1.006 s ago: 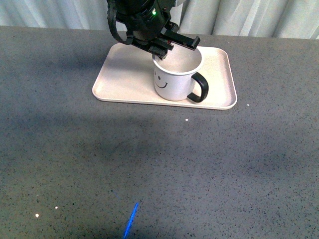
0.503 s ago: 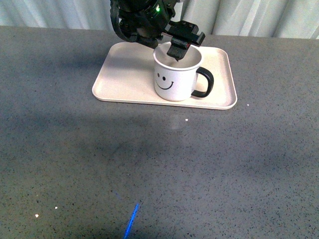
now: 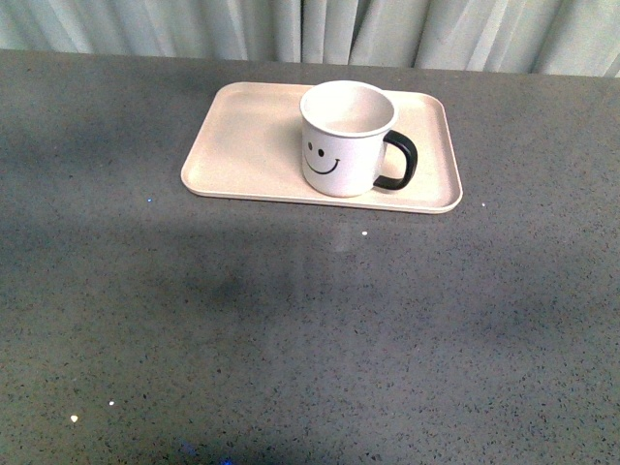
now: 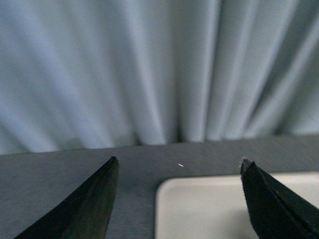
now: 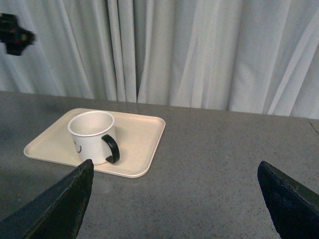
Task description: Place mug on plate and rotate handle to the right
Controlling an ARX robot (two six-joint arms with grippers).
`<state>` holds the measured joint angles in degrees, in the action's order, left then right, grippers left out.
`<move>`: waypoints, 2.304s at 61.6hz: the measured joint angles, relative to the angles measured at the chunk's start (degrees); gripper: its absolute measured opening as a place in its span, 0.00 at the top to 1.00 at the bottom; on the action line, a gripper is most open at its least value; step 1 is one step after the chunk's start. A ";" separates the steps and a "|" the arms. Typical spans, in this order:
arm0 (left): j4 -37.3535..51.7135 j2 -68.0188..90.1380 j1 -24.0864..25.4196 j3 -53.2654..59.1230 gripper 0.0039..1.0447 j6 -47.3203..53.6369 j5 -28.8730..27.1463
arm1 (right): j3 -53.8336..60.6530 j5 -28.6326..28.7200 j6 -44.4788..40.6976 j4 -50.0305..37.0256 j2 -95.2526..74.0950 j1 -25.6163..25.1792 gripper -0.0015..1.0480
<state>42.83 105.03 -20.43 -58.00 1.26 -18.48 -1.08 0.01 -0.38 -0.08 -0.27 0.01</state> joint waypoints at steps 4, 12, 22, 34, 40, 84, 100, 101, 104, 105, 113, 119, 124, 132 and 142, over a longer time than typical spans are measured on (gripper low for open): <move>7.65 -3.39 1.86 7.82 0.50 -0.48 0.48 | 0.00 -0.04 0.00 0.00 0.00 0.00 0.09; 13.84 -11.41 4.94 19.91 0.73 -0.79 3.50 | 0.00 0.00 0.00 0.00 0.00 0.00 0.09; 16.06 -19.41 8.50 31.76 0.99 -1.03 6.93 | 0.00 0.00 0.00 0.00 0.00 0.00 0.09; 16.20 -30.38 12.48 42.66 0.99 -1.14 10.71 | 0.00 0.00 0.00 0.00 0.00 0.00 0.09; 15.02 -34.53 13.62 45.72 0.99 -1.14 11.96 | 0.00 0.00 0.00 0.00 0.00 0.00 0.09; -5.44 -66.34 20.22 57.20 0.99 -1.14 18.51 | 0.00 0.00 0.00 0.00 0.00 0.00 0.09; -15.41 -77.37 20.22 57.24 0.99 -1.14 18.49 | 0.00 0.00 0.00 0.00 0.00 0.00 0.09; -15.96 -77.99 20.22 57.24 0.99 -1.16 18.49 | 0.00 0.00 0.00 0.00 0.00 0.00 0.09; -17.49 -79.47 20.22 57.24 0.99 -1.14 18.49 | 0.00 0.00 0.00 0.00 0.00 0.00 0.09; -17.77 -79.76 20.22 57.24 0.99 -1.14 18.49 | 0.00 0.00 0.00 0.00 0.00 0.00 0.09; -29.70 -92.00 20.22 57.24 0.99 -1.14 18.49 | 0.00 0.00 0.00 0.00 0.00 0.00 0.09; -31.17 -93.46 20.22 57.24 0.99 -1.14 18.49 | 0.00 0.00 0.00 0.00 0.00 0.00 0.09; -32.39 -94.60 20.22 57.24 0.99 -1.14 18.49 | 0.00 0.00 0.00 0.00 0.00 0.00 0.09; -41.97 -102.51 20.22 57.22 0.99 -1.14 18.49 | 0.00 -0.02 0.00 0.00 0.00 0.00 0.09; -42.86 -104.06 20.24 57.22 0.99 -1.16 18.47 | 0.00 -0.02 0.00 0.00 -0.02 0.00 0.09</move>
<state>-0.03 0.97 -0.19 -0.78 0.10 -0.01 -1.08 -0.01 -0.38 -0.08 -0.30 0.01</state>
